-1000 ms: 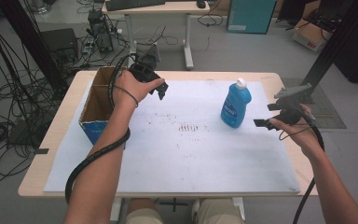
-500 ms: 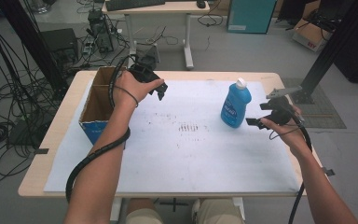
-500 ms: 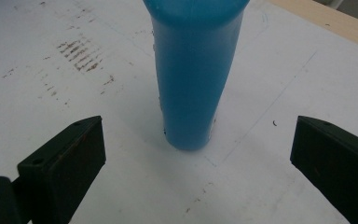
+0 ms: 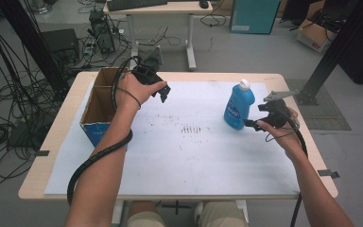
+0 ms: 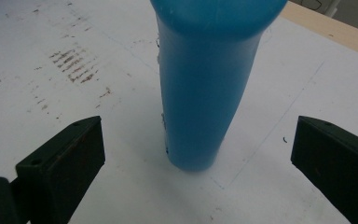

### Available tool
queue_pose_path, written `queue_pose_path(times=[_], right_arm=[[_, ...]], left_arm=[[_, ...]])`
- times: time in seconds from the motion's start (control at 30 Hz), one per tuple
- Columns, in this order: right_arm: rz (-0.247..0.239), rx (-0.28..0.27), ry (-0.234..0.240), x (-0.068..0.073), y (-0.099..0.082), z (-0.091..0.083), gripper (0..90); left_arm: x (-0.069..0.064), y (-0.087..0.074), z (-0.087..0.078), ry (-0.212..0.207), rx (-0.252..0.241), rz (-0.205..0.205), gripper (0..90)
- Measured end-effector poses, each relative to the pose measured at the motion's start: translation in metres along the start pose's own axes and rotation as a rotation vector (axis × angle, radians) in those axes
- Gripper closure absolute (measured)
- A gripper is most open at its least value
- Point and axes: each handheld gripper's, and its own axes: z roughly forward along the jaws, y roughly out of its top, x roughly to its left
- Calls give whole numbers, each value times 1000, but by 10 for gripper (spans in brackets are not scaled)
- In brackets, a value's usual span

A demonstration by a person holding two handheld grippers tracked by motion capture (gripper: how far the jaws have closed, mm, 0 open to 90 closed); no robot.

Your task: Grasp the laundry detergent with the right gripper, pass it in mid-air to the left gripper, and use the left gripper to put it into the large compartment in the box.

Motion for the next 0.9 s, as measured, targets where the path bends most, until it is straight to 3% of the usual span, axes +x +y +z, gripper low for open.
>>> queue_pose_path(times=[0.9], right_arm=[[19, -108, -9, 6, -2, 30, 23]], left_arm=[[1, 1, 4, -1, 4, 6, 49]])
